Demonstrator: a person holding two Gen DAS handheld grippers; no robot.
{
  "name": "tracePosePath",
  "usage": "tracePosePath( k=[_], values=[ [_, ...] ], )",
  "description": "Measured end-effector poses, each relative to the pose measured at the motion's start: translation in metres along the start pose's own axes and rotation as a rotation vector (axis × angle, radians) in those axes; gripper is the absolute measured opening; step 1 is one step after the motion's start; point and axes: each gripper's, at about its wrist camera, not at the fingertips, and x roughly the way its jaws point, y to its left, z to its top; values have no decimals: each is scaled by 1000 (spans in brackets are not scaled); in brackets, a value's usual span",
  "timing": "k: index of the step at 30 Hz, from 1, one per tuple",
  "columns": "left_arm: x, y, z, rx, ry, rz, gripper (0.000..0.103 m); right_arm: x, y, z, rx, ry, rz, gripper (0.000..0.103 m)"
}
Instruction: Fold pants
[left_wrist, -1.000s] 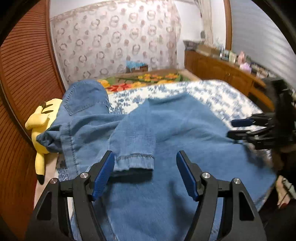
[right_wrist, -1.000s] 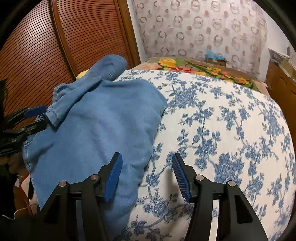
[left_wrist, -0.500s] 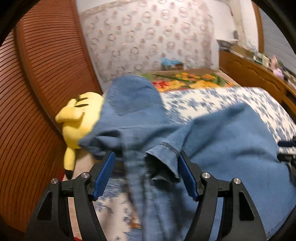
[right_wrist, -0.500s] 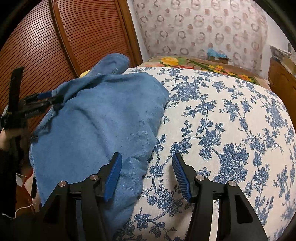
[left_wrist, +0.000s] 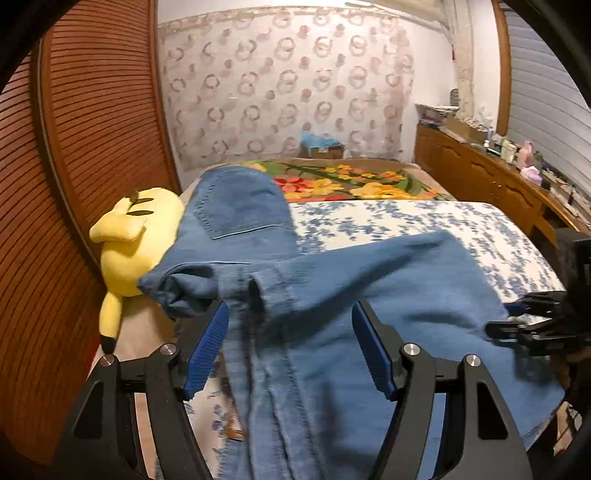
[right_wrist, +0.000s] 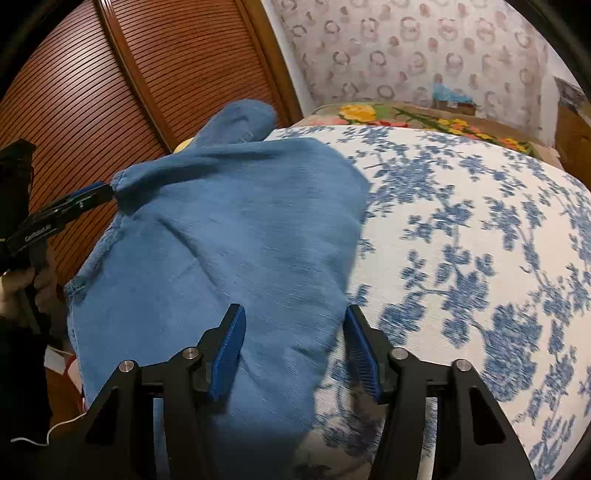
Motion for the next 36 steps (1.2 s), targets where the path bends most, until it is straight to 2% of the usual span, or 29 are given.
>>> tracePosePath(
  k=[1,2,3,6,12,16,21,26,31,34,36],
  values=[
    [-2,-3,0,1,-3,-9,70,2,2,1,-11,-1,-6,41],
    [-4,-6,-1,2,-7,-17,70,3,3,2,-25,-2,-5,25],
    [-5,-9,-2,4,-9,-22,70,3,4,3,-37,-7,-3,16],
    [-10,-18,-3,15,-12,-38,70,-6,4,6,-37,-48,0,7],
    [-11,-35,-1,27,-17,-74,70,-39,2,15,-63,-136,-27,6],
    [-11,-48,4,41,-25,-99,70,-66,-7,22,-78,-182,-94,6],
    [-13,-69,10,65,-32,-145,70,-109,-44,26,-39,-208,-205,6],
    [-12,-99,15,95,-33,-203,70,-137,-93,18,13,-192,-334,6],
    [-8,-139,16,136,-19,-273,70,-128,-130,-3,74,-122,-358,9],
    [-5,-160,13,161,-4,-306,70,-126,-136,-13,99,-113,-380,19],
    [-3,-170,9,174,7,-322,70,-128,-135,-19,114,-117,-358,34]
  ],
)
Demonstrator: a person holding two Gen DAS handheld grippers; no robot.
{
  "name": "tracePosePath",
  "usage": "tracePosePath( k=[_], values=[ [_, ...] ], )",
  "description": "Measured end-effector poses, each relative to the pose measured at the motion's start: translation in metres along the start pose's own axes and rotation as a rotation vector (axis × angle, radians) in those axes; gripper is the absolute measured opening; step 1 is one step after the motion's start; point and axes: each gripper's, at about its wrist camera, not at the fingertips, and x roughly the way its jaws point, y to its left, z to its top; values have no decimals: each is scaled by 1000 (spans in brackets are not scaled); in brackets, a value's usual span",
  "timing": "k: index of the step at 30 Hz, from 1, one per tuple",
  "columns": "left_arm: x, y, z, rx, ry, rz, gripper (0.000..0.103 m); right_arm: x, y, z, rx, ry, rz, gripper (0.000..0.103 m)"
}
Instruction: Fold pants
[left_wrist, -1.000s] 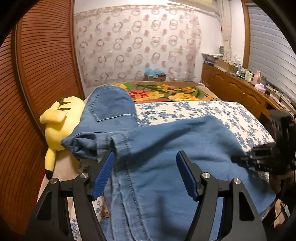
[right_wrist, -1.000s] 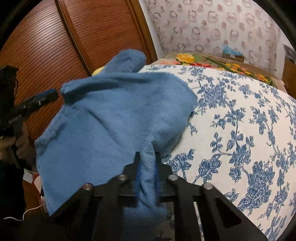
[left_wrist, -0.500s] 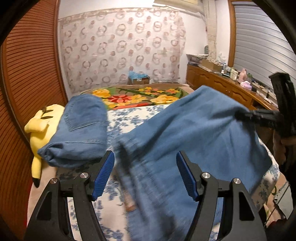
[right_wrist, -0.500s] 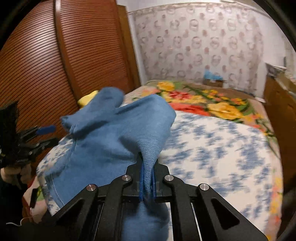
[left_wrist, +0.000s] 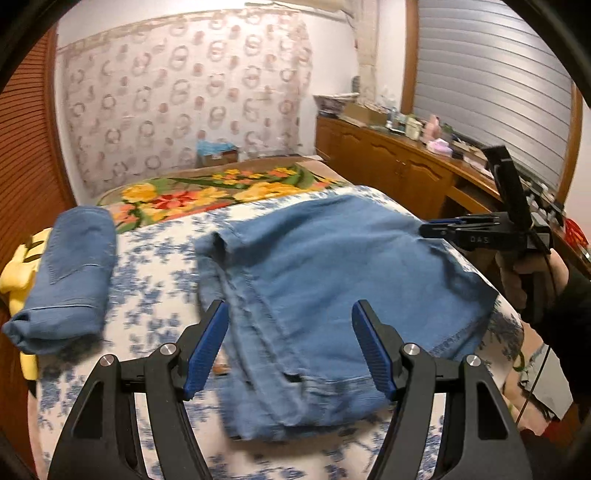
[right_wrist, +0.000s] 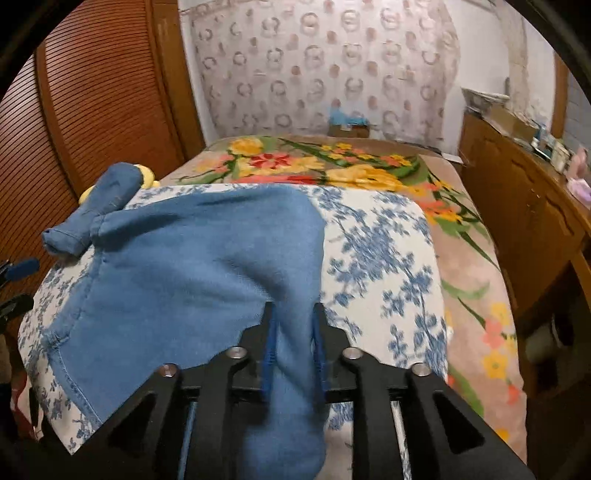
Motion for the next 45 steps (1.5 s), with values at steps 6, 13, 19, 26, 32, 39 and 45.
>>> tracePosePath(
  k=[6,13,19,26,32,39,45],
  values=[
    [12,-21,-4,19,26,-30,70,-17,7,-15,12,7,26,48],
    [27,-35,-5,34,55,-38,70,-31,10,-43,34,27,30,55],
    [38,-42,-9,37,80,-41,70,-32,9,-54,56,25,44,57],
    [55,-46,-17,42,126,-37,70,-26,4,-63,94,38,59,61],
    [60,-46,-25,19,130,-46,73,-26,8,-66,92,27,71,65],
    [64,-47,-30,3,116,-60,81,-25,14,-66,92,26,78,65],
    [66,-50,-31,10,103,-53,81,-24,17,-66,89,28,105,51]
  ],
)
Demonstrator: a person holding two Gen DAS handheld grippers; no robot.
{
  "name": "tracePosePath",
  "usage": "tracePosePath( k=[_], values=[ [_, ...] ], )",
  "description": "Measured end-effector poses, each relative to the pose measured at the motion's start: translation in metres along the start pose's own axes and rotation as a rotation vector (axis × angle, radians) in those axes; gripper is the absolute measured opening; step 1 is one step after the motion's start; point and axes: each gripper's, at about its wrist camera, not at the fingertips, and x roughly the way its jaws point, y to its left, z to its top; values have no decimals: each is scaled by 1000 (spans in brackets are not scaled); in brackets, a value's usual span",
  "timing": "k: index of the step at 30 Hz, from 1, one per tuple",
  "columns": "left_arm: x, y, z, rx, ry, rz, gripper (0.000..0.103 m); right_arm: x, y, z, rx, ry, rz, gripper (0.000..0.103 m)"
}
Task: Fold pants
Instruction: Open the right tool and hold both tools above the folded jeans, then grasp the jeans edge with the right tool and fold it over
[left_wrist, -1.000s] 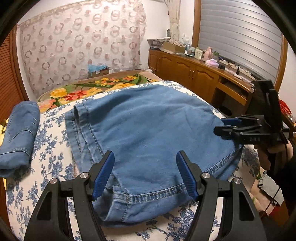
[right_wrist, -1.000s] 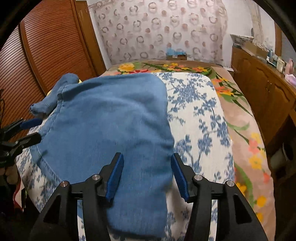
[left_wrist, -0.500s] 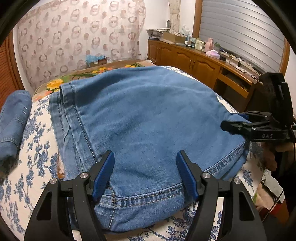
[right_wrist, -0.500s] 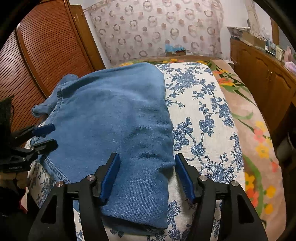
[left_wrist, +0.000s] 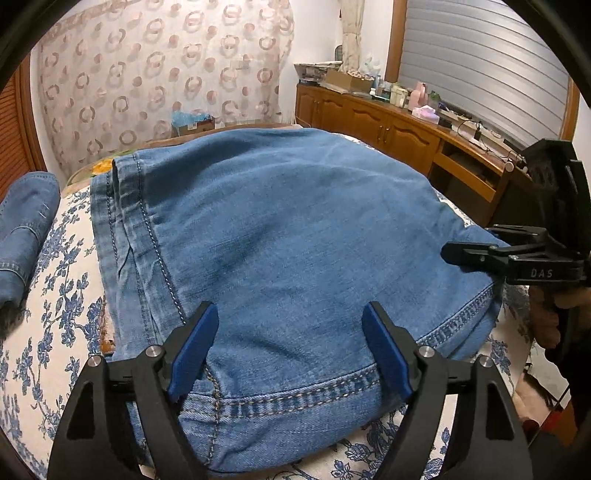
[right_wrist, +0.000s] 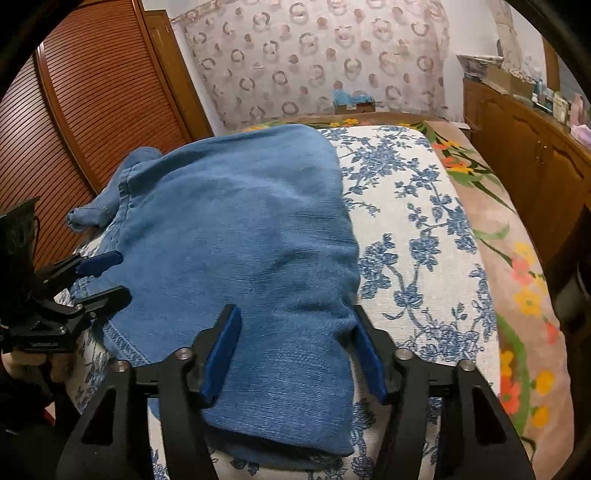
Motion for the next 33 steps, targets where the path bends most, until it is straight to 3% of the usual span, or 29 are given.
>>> tracePosePath(
  k=[1,3,6,8,20,27,33],
  values=[
    [0,0,0,0,1,-1,81,0,1,0,0,-2,-2,50],
    [0,0,0,0,2,-2,81,-1,4,0,-3,-8,6,33],
    [0,-2,1,-8,8,-13,81,-6,6,3,11,-30,20,18],
    [-6,3,2,-27,3,-13,81,-13,10,6,23,-63,30,15],
    [-76,58,-2,-113,-115,59,81,-50,81,64,-108,-208,118,12],
    [-110,101,-19,-159,-153,129,81,-23,149,84,-220,-186,187,12],
    [-125,132,-36,-201,-149,177,81,6,206,74,-329,-118,263,12]
  ],
)
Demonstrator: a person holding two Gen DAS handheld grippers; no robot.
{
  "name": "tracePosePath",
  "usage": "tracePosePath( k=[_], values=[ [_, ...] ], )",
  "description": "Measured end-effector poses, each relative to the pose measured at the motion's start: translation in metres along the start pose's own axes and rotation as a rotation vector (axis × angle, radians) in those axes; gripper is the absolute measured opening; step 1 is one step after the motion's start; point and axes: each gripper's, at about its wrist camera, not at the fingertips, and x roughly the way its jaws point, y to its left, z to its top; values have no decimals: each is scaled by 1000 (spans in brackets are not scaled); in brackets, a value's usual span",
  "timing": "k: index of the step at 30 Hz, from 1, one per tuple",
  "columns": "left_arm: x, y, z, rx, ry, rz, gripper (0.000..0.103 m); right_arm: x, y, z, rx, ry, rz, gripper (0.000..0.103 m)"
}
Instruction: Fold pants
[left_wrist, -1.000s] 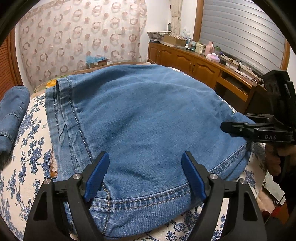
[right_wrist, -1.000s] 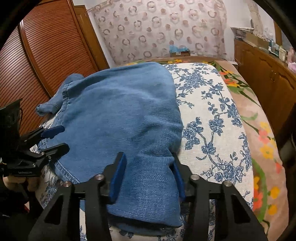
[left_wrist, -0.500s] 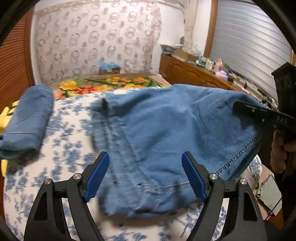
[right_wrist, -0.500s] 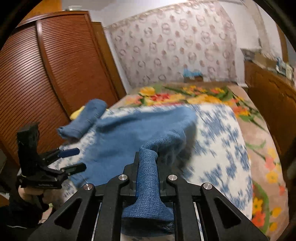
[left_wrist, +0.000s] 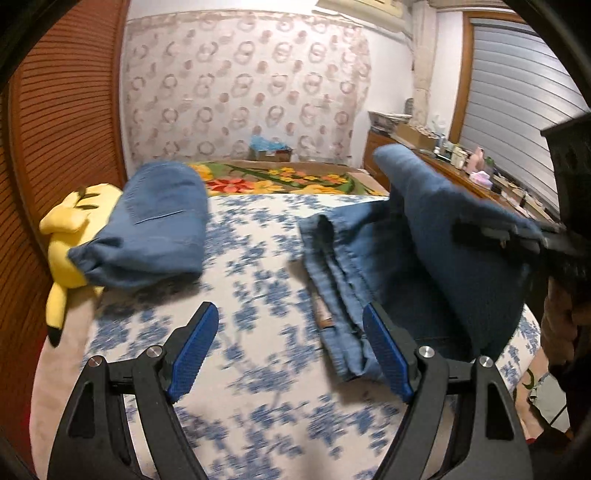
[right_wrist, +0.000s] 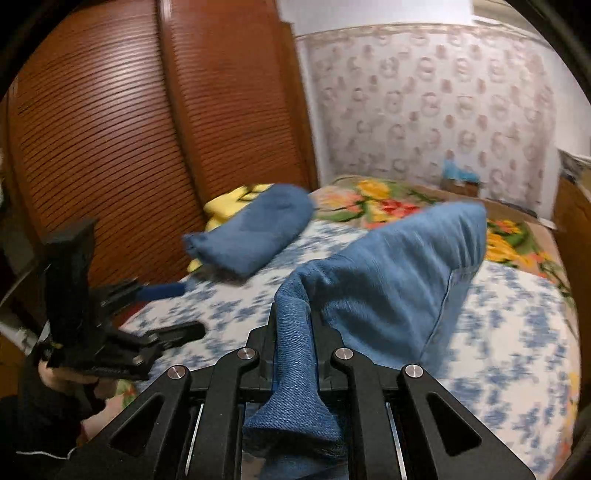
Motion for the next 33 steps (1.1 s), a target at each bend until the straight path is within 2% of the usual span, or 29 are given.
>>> tracePosePath(
  k=[7,11,15,20,22,25,29,33],
  values=[
    [-10,34,-5,-62,-17,46,81,63,27,-23,-48,157,69,12],
    [-10,43,-6,-76,-21,59,81,76,20,-24,-38,186,73,13],
    [-12,43,-6,-76,-26,58,81,62,16,-14,1,163,76,23],
    [-10,34,-4,-59,-30,43,81,41,20,-15,-11,141,64,27],
    [-9,31,-3,-53,-30,38,81,31,23,-20,-10,128,66,35],
    [-8,22,0,-35,-27,30,81,18,22,-23,-12,99,61,35],
    [-5,8,4,-9,-25,11,81,-2,17,-29,-7,60,-3,36],
    [5,-8,12,28,-20,-10,81,-1,-1,-32,28,44,-74,38]
  ],
)
